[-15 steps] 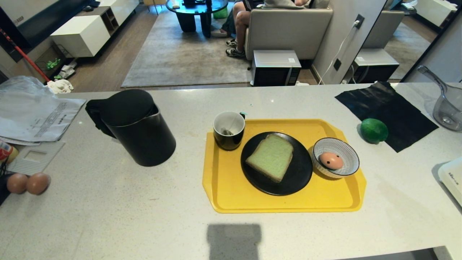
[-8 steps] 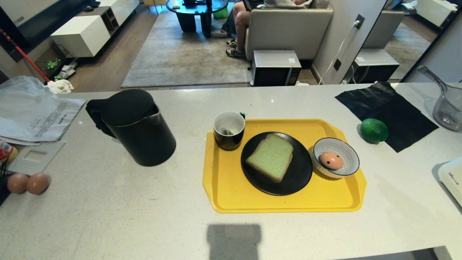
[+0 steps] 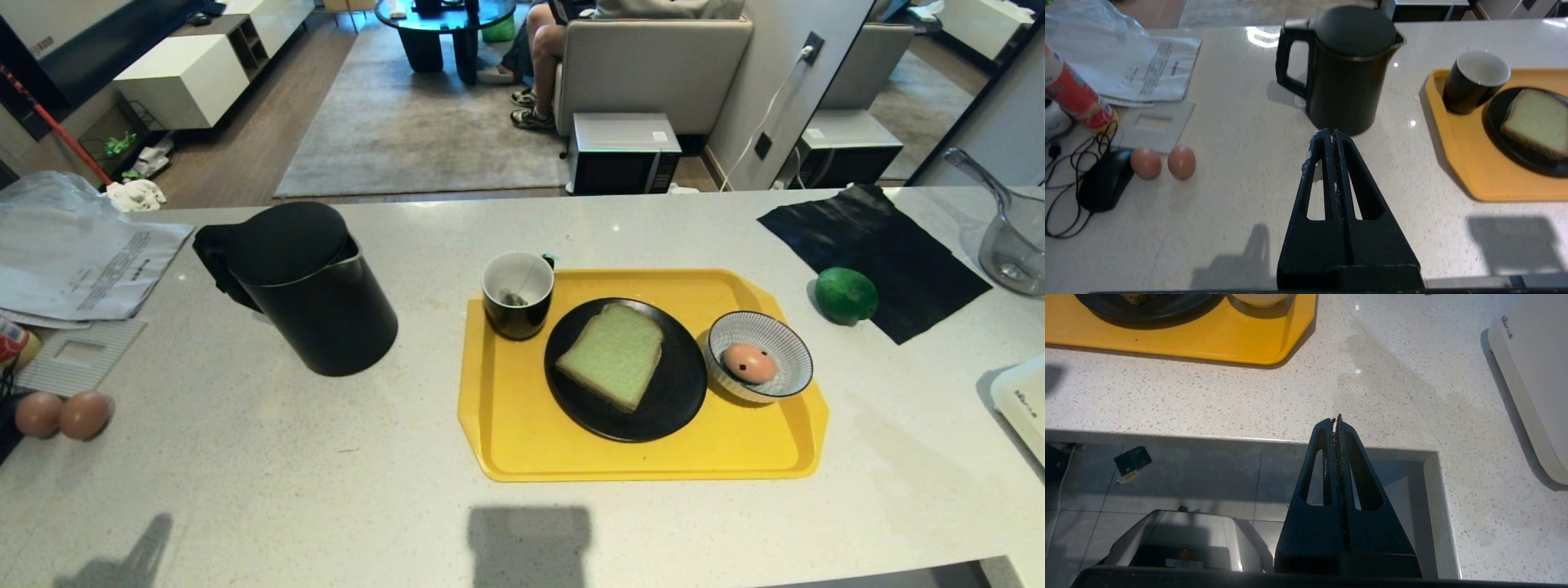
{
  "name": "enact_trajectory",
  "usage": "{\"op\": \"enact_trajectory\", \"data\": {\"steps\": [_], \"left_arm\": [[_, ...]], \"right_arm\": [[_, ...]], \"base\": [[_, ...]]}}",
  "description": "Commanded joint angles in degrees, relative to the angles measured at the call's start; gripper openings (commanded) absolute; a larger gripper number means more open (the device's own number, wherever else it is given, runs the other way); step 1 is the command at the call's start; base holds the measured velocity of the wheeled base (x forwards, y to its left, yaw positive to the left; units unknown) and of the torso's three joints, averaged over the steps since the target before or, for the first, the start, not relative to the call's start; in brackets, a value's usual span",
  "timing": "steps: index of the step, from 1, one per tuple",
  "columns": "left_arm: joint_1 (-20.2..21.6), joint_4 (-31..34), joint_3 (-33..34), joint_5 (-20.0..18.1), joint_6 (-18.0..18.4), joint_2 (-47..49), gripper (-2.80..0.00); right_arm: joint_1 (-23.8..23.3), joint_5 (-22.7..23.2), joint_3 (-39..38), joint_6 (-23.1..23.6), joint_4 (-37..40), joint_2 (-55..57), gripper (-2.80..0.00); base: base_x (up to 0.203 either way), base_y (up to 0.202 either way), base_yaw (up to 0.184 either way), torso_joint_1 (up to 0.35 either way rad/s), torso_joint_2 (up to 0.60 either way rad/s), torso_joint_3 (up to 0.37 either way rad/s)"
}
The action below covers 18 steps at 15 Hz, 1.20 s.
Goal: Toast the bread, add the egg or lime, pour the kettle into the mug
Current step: Pick up the kettle
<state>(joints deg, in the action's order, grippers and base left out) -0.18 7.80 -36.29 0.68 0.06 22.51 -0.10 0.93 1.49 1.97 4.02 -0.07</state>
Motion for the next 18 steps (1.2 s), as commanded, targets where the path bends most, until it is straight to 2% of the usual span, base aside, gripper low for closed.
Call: {"op": "enact_trajectory", "data": {"steps": [1, 5, 10, 11, 14, 15, 16, 17, 18], "left_arm": [[0.06, -0.09, -5.38, 0.17, 0.18, 7.65, -2.8], [0.89, 0.03, -13.72, 2.3, 1.61, 15.17, -2.8], [1.8, -1.57, -20.33, 2.74, 1.69, 25.02, -2.8], [2.74, -2.61, -22.46, 2.72, 1.68, 27.74, -2.8], [9.05, -4.09, -27.79, 2.28, 1.22, 33.86, -2.8], [10.37, -3.74, -28.09, 0.76, 1.12, 34.09, -2.8], [13.4, -3.54, -28.11, -2.51, 1.06, 34.07, -2.8], [17.98, -3.44, -28.06, -7.67, 1.11, 33.98, -2.8], [25.02, -3.32, -27.79, -15.78, 1.41, 33.83, -2.8]], "right_arm": [[0.01, 0.04, 0.01, 0.05, 0.02, 0.07, -2.8], [0.01, -0.03, 0.01, 0.05, 0.02, 0.07, -2.8], [0.01, 0.04, 0.01, 0.05, 0.02, 0.07, -2.8], [0.01, 0.04, 0.01, 0.05, 0.02, 0.07, -2.8], [0.01, 0.04, 0.01, 0.05, 0.02, 0.07, -2.8], [0.01, 0.04, 0.01, 0.05, 0.02, 0.07, -2.8], [0.01, 0.04, 0.01, 0.05, 0.02, 0.07, -2.8], [0.01, 0.04, 0.01, 0.05, 0.02, 0.07, -2.8], [0.01, 0.04, 0.01, 0.05, 0.02, 0.07, -2.8]], "base": [[0.0, 0.0, 0.0, 0.0, 0.0, 0.0], [0.0, 0.0, 0.0, 0.0, 0.0, 0.0], [0.0, 0.0, 0.0, 0.0, 0.0, 0.0], [0.0, 0.0, 0.0, 0.0, 0.0, 0.0], [0.0, 0.0, 0.0, 0.0, 0.0, 0.0], [0.0, 0.0, 0.0, 0.0, 0.0, 0.0], [0.0, 0.0, 0.0, 0.0, 0.0, 0.0], [0.0, 0.0, 0.0, 0.0, 0.0, 0.0], [0.0, 0.0, 0.0, 0.0, 0.0, 0.0]]}}
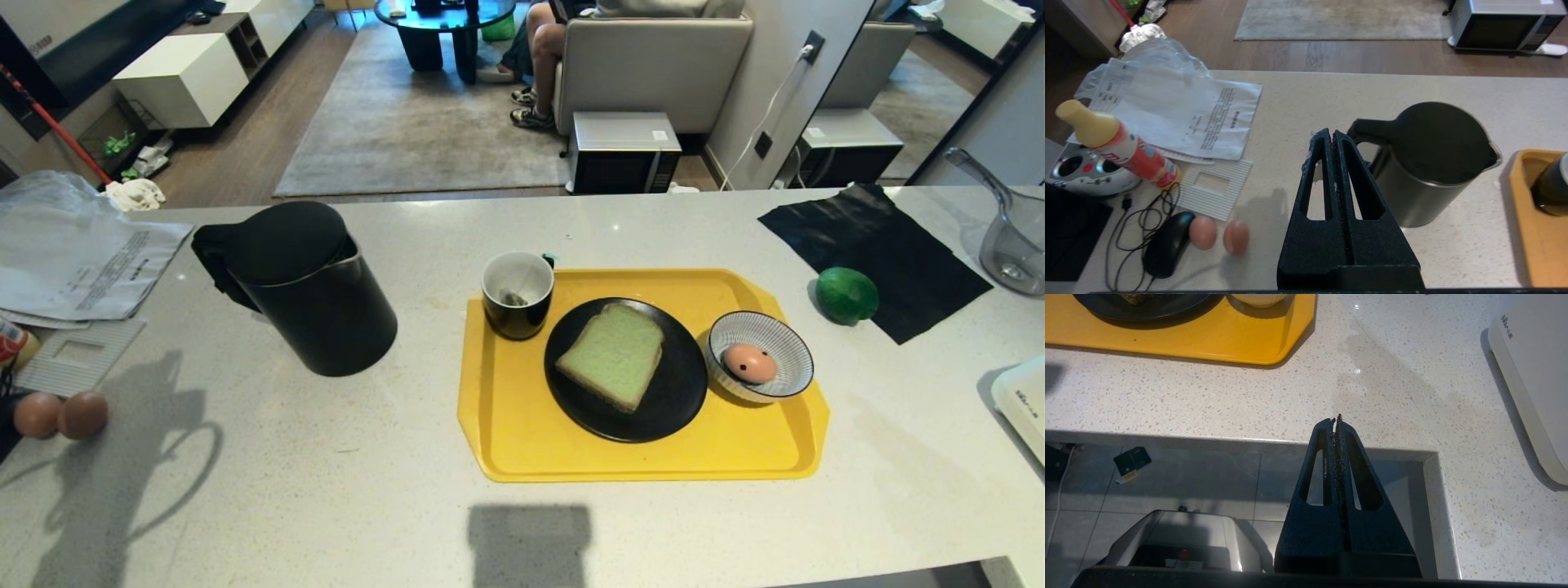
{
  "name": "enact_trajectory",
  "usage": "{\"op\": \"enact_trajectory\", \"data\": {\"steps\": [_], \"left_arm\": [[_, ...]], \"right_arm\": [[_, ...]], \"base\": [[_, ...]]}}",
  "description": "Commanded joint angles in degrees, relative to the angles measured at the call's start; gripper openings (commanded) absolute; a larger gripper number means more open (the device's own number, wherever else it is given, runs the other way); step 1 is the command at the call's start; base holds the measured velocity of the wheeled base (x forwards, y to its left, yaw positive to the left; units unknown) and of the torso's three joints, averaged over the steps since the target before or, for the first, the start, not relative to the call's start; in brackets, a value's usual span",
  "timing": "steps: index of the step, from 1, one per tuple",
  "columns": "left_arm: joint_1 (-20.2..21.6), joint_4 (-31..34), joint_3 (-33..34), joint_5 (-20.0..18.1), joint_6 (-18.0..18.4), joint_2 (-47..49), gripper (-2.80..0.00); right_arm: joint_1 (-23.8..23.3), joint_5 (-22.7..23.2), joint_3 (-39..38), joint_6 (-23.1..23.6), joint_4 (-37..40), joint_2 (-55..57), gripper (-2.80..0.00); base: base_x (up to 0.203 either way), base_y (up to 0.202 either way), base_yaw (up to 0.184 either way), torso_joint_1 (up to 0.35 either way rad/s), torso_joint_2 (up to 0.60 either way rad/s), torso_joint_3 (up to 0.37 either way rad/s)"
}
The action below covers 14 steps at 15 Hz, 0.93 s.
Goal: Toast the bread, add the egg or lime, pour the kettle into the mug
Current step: Pick up the kettle
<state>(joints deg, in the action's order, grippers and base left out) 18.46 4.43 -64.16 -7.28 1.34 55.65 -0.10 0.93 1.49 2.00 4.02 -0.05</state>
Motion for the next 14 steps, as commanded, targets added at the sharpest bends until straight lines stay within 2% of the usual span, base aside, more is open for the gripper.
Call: {"op": "enact_trajectory", "data": {"steps": [1, 2, 3, 4, 5, 7, 11, 12, 14], "left_arm": [[14.57, 0.03, 0.81, -18.68, 0.9, 0.46, -2.8], [21.87, -0.09, 2.03, -30.98, 2.06, 0.1, -2.8], [29.01, -0.84, 4.36, -46.02, 3.48, -0.41, -2.8], [33.58, -2.67, 7.97, -57.08, 4.5, -0.88, -2.8], [36.07, -5.95, 13.67, -64.22, 5.19, -1.16, -2.8], [37.61, -17.1, 24.11, -68.74, 6.01, 0.05, -2.8], [39.58, -36.73, 38.53, -70.17, 7.11, 5.34, -2.8], [40.05, -38.93, 39.28, -70.07, 7.4, 6.94, -2.8], [40.23, -39.85, 39.56, -67.01, 9.67, 9.4, -2.8]], "right_arm": [[0.01, 0.04, 0.01, 0.02, 0.02, 0.05, -2.8], [0.01, 0.04, 0.01, 0.02, 0.02, 0.05, -2.8], [0.01, 0.04, 0.01, 0.02, 0.02, 0.05, -2.8], [0.01, 0.04, 0.01, 0.02, 0.02, 0.05, -2.8], [0.01, 0.04, 0.01, 0.02, 0.02, 0.05, -2.8], [0.01, 0.04, 0.01, 0.02, 0.02, 0.05, -2.8], [0.01, -0.02, 0.01, 0.02, 0.02, 0.05, -2.8], [0.01, 0.04, 0.01, 0.02, 0.02, 0.05, -2.8], [0.01, 0.04, 0.01, 0.02, 0.02, 0.05, -2.8]], "base": [[0.0, 0.0, 0.0, 0.0, 0.0, 0.0], [0.0, 0.0, 0.0, 0.0, 0.0, 0.0], [0.0, 0.0, 0.0, 0.0, 0.0, 0.0], [0.0, 0.0, 0.0, 0.0, 0.0, 0.0], [0.0, 0.0, 0.0, 0.0, 0.0, 0.0], [0.0, 0.0, 0.0, 0.0, 0.0, 0.0], [0.0, 0.0, 0.0, 0.0, 0.0, 0.0], [0.0, 0.0, 0.0, 0.0, 0.0, 0.0], [0.0, 0.0, 0.0, 0.0, 0.0, 0.0]]}}
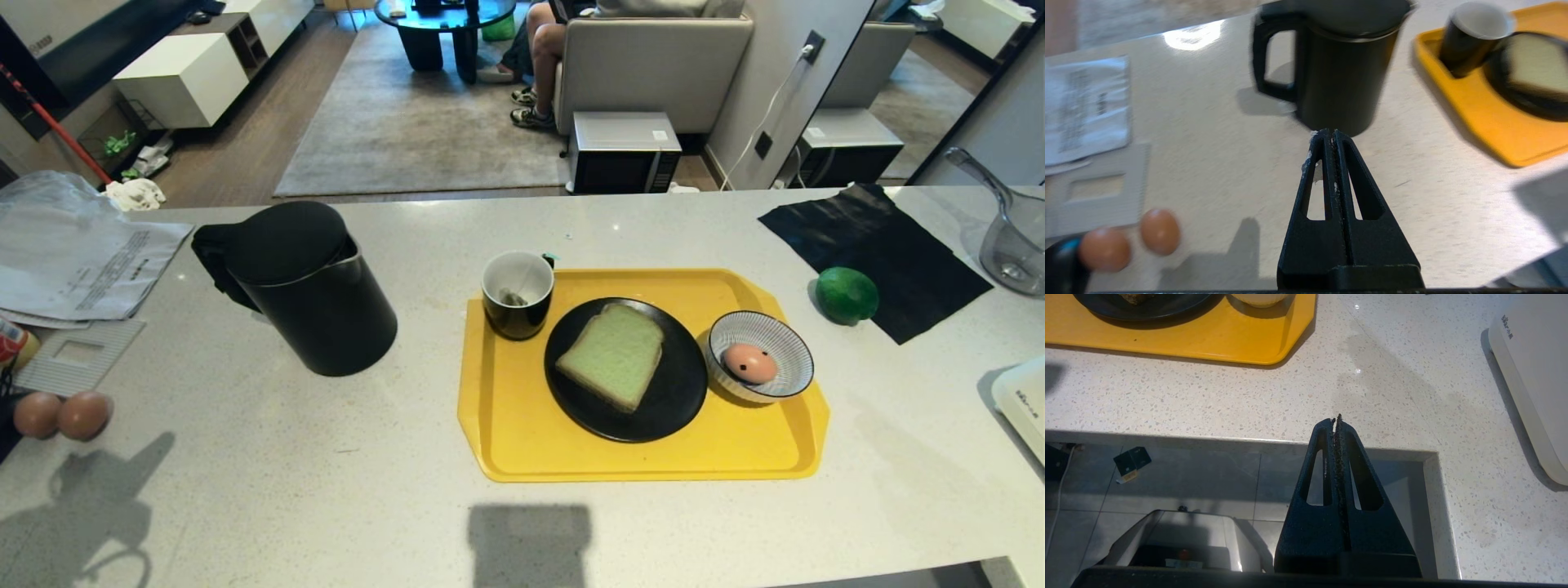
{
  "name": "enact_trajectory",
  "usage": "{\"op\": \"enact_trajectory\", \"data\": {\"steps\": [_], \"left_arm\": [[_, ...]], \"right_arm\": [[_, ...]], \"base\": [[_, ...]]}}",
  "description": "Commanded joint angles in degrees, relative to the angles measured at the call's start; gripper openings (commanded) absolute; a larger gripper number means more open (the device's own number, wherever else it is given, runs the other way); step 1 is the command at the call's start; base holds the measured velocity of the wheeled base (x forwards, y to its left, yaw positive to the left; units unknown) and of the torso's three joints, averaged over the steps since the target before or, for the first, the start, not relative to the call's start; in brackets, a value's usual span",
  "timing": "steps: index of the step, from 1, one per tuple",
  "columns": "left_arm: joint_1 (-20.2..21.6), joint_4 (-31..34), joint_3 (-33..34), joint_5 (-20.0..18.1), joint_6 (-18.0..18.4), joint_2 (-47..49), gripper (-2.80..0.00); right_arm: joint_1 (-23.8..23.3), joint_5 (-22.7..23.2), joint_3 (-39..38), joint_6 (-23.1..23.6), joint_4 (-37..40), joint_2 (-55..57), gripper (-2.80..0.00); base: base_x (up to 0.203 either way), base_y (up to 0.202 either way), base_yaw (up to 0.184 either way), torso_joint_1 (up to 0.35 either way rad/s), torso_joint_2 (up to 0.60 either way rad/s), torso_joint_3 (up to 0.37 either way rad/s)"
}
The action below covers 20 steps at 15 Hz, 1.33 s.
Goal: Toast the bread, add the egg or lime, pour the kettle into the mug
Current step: Pick up the kettle
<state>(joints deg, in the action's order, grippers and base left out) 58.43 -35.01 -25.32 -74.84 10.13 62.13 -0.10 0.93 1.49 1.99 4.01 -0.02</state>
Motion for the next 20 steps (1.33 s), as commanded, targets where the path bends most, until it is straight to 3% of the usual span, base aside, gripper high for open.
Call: {"op": "enact_trajectory", "data": {"steps": [1, 4, 8, 12, 19, 20], "left_arm": [[0.39, -0.49, 0.9, 1.86, 2.77, 4.0, -2.8], [0.63, -0.91, 2.22, 5.44, 6.48, 6.32, -2.8], [-0.01, -1.84, 3.56, 6.46, 6.98, 7.83, -2.8], [-4.05, -6.86, 1.92, 7.55, 7.1, 17.51, -2.8], [-13.43, -14.56, -9.06, 7.32, 6.1, 38.09, -2.8], [-14.21, -14.95, -9.59, 7.32, 6.05, 38.95, 0.0]], "right_arm": [[0.01, 0.04, 0.01, 0.03, 0.03, 0.02, -2.8], [0.01, 0.04, 0.01, 0.03, 0.03, 0.02, -2.8], [0.01, -0.02, 0.01, 0.03, 0.03, 0.02, -2.8], [0.01, 0.04, 0.01, 0.03, 0.03, 0.02, -2.8], [0.01, -0.02, 0.01, 0.03, 0.03, 0.02, -2.8], [0.01, 0.04, 0.01, 0.03, 0.03, 0.02, -2.8]], "base": [[0.0, 0.0, 0.0, 0.0, 0.0, 0.0], [0.0, 0.0, 0.0, 0.0, 0.0, 0.0], [0.0, 0.0, 0.0, 0.0, 0.0, 0.0], [0.0, 0.0, 0.0, 0.0, 0.0, 0.0], [0.0, 0.0, 0.0, 0.0, 0.0, 0.0], [0.0, 0.0, 0.0, 0.0, 0.0, 0.0]]}}
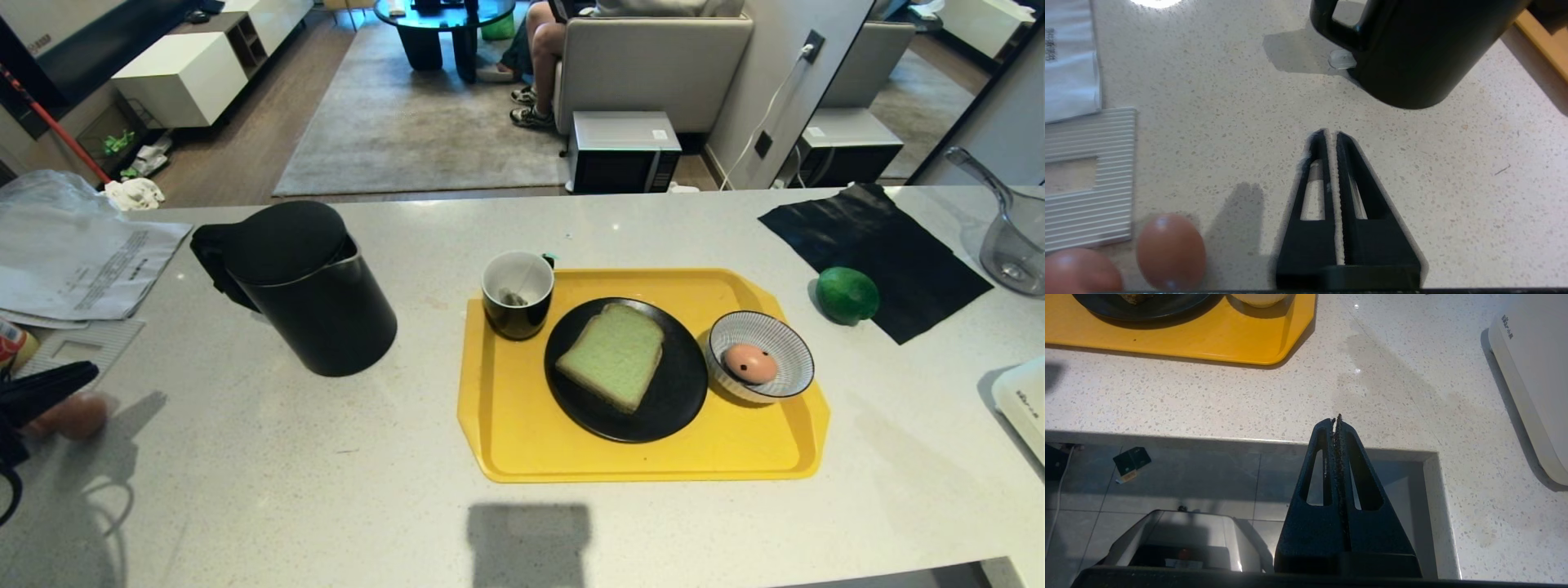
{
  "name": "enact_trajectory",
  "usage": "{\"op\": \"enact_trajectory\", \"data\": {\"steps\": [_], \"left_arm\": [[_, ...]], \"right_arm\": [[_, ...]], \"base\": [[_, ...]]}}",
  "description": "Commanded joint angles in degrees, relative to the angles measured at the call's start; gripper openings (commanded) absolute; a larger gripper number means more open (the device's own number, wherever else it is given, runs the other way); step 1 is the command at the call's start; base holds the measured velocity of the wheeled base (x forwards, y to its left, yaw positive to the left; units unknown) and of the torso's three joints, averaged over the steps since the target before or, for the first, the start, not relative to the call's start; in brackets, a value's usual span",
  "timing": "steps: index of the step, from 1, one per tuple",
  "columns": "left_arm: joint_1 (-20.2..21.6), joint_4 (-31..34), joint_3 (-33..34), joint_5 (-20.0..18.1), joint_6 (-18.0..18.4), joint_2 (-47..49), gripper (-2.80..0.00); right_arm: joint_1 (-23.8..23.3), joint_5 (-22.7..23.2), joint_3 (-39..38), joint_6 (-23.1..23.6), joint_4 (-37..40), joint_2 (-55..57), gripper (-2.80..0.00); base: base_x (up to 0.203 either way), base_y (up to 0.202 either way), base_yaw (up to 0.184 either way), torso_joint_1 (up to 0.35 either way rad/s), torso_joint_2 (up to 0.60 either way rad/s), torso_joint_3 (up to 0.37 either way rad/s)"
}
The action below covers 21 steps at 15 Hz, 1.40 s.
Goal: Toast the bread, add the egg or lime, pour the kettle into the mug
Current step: Pick up the kettle
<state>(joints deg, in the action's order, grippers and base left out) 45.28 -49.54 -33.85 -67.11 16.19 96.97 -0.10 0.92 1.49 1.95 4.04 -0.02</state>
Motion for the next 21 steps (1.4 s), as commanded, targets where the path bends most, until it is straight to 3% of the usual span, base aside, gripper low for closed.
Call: {"op": "enact_trajectory", "data": {"steps": [1, 6, 10, 16, 21], "left_arm": [[-2.15, -0.98, -1.78, -0.47, -0.17, 4.5, 0.0], [-5.73, -7.49, -2.54, -0.49, -0.07, 4.49, 0.0], [-8.93, -11.34, -7.15, 0.51, 0.06, 7.39, 0.0], [-10.39, -11.87, -11.73, 5.03, 0.33, 12.63, 0.0], [-13.81, -12.03, -18.1, 5.94, 0.23, 16.67, 0.0]], "right_arm": [[0.01, 0.02, 0.01, 0.07, 0.0, 0.02, -2.8], [0.01, -0.01, 0.01, 0.07, 0.0, 0.02, -2.8], [0.01, 0.04, 0.01, 0.07, 0.0, 0.02, -2.8], [0.01, 0.04, 0.01, 0.07, 0.0, 0.02, -2.8], [0.01, 0.04, 0.01, 0.07, 0.0, 0.02, -2.8]], "base": [[0.0, 0.0, 0.0, 0.0, 0.0, 0.0], [0.0, 0.0, 0.0, 0.0, 0.0, 0.0], [0.0, 0.0, 0.0, 0.0, 0.0, 0.0], [0.0, 0.0, 0.0, 0.0, 0.0, 0.0], [0.0, 0.0, 0.0, 0.0, 0.0, 0.0]]}}
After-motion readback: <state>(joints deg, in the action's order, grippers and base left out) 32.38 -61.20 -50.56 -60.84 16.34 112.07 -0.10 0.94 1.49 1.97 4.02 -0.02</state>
